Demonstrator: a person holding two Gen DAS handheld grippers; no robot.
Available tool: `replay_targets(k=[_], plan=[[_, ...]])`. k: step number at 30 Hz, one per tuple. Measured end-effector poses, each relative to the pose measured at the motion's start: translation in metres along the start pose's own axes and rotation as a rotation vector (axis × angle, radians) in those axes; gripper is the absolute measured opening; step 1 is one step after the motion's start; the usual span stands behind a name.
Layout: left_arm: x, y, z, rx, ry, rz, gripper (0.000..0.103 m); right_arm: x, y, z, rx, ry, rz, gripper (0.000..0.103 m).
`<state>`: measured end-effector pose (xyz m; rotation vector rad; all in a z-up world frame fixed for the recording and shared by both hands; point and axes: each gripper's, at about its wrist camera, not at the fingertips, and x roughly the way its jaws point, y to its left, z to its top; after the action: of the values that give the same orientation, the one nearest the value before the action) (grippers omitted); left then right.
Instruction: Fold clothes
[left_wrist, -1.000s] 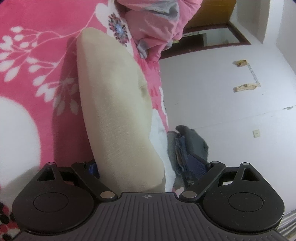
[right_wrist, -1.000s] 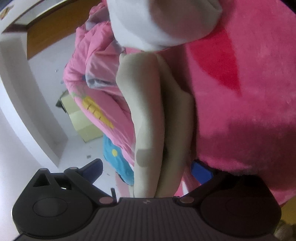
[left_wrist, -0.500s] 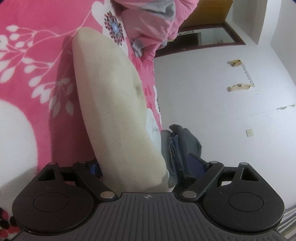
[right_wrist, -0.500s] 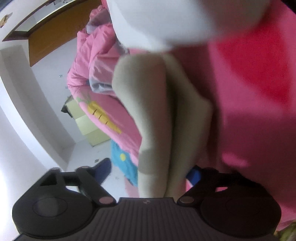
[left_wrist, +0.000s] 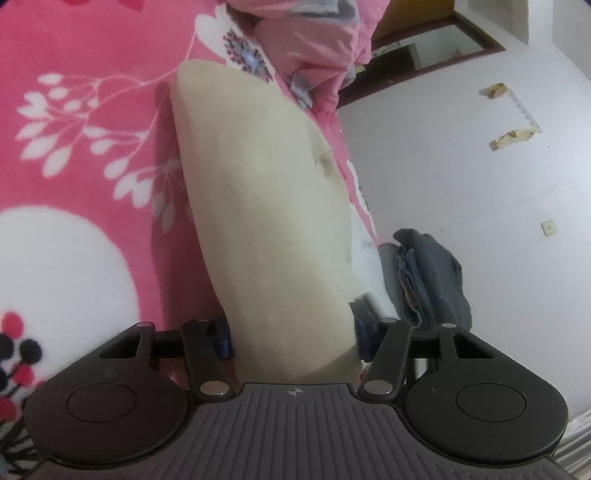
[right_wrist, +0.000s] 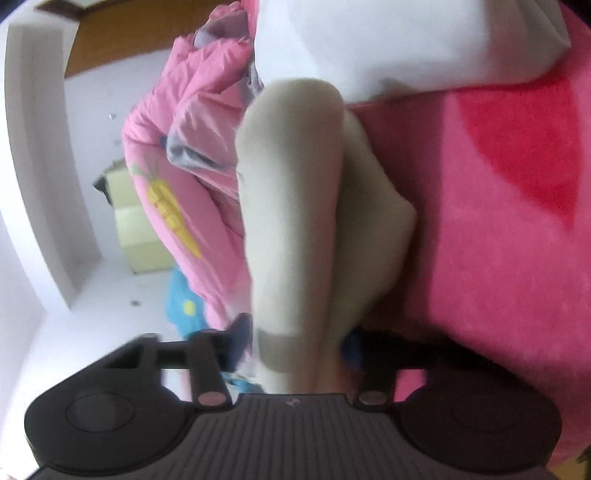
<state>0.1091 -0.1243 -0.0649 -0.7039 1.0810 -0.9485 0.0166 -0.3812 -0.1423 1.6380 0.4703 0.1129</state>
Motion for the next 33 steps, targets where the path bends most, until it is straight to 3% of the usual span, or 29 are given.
replay_targets(k=[14,26,33], plan=[[-0.059,0.024,-0.013,0.001,-0.041,-0.022,0.055,0.01,0.011,-0.057,-0.057,0.117,-0.059,0.04],[-0.134,0.052,-0.05,-0.034,-0.163,0.019,0.056,0.027,0.01,-0.111,-0.145,0.318,-0.108,0.041],[-0.131,0.047,-0.053,0.052,-0.127,0.135,0.07,-0.004,0.021,-0.099,-0.278,0.338,-0.178,0.053]])
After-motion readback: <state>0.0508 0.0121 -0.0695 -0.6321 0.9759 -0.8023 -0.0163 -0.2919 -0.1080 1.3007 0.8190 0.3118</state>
